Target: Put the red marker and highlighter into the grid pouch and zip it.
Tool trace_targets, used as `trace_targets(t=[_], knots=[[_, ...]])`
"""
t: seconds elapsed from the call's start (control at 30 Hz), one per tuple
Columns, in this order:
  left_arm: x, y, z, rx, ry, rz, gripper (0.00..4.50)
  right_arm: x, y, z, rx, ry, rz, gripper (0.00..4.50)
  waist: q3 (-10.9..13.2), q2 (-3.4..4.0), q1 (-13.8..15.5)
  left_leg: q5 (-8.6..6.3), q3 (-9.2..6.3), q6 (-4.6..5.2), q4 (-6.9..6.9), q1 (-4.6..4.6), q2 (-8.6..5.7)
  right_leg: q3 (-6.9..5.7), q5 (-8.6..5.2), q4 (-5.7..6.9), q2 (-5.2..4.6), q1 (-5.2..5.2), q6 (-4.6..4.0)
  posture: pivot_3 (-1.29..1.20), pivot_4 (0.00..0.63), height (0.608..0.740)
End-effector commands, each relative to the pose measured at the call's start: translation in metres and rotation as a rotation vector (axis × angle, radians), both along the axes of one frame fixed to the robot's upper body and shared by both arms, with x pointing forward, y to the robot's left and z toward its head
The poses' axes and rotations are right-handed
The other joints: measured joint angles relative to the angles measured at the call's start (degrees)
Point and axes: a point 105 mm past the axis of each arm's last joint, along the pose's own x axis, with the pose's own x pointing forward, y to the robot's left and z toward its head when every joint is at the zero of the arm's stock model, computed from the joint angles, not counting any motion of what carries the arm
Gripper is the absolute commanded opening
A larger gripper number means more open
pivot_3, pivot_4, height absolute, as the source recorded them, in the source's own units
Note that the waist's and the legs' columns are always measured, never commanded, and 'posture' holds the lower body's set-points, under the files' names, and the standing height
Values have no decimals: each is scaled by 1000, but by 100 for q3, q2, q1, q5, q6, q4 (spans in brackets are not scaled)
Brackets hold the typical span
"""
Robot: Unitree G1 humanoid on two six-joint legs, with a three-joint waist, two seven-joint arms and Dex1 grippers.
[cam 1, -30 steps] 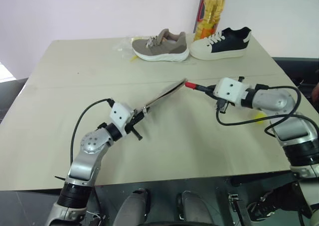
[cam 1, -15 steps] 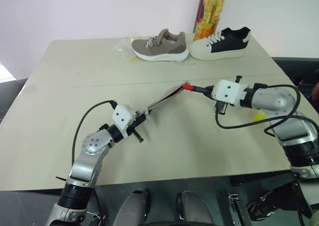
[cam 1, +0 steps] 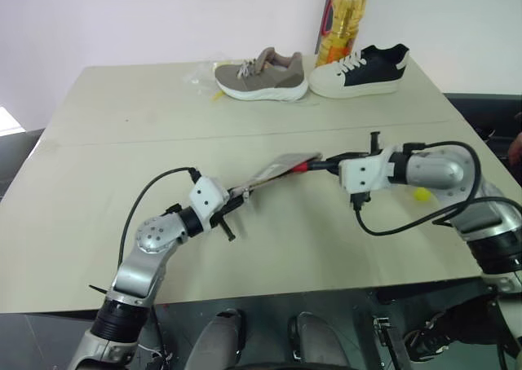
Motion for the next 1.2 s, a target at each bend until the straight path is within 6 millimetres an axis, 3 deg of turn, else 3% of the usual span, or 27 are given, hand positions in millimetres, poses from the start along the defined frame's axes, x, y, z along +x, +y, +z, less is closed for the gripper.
trace_targets(t=[0.03,0.23,0.37,0.57,0.67,0.73,0.87,0.93,1.07,1.13,1.2], knots=[[-7,-10,14,18,-59,-90,0,-10,24,13,-24,-61,133,322,0,0,-3,0,0,0,0,0,0,0,0,0,0,0,0,0,150,738],[-9,-19,19,29,-66,-148,0,-25,58,7,-1,-56,265,322,0,0,0,0,-2,0,0,1,1,0,0,1,0,1,0,0,150,738],[-8,-20,19,25,-66,-142,0,-24,57,8,4,-54,261,322,0,-2,10,0,-3,-1,2,1,-4,0,0,0,-2,3,0,0,150,738],[-5,-16,15,5,-51,-100,0,-18,41,29,89,-47,185,3107,0,-1,3,0,-3,-1,1,1,-2,0,0,2,-1,2,0,0,150,738],[-2,-15,13,-10,-50,-72,0,-18,27,46,228,24,101,3107,0,-2,6,0,-3,0,1,1,-2,0,0,1,-2,2,0,0,150,738],[3,-14,12,-26,-51,-34,0,-16,7,60,373,112,-18,3107,-1,-1,15,0,-4,0,2,1,-2,0,0,1,-2,3,0,0,150,738],[10,-16,5,-25,-54,11,0,-6,-40,59,592,206,-298,3107,-9,-15,31,-1,-7,1,6,1,-4,0,0,-2,-4,11,-1,0,150,738],[15,-20,4,-38,-60,34,0,7,-82,47,736,234,-549,3107,-9,-15,22,-1,-6,1,6,2,-4,0,0,-2,-5,11,-1,0,150,738],[27,-27,3,-45,-83,73,0,12,-144,17,915,263,-960,4449,-11,-11,26,-1,-4,1,14,2,-4,0,1,0,-5,13,-3,0,150,738],[31,-33,3,-53,-85,71,0,9,-179,-1,994,233,-1226,4485,-11,-11,18,0,-3,1,14,1,-4,0,2,3,-5,11,-2,0,150,738],[32,-36,3,-56,-88,66,0,6,-192,-11,1018,220,-1348,4485,-12,-10,13,0,-2,1,14,1,-4,0,2,5,-5,10,-2,0,150,738]])
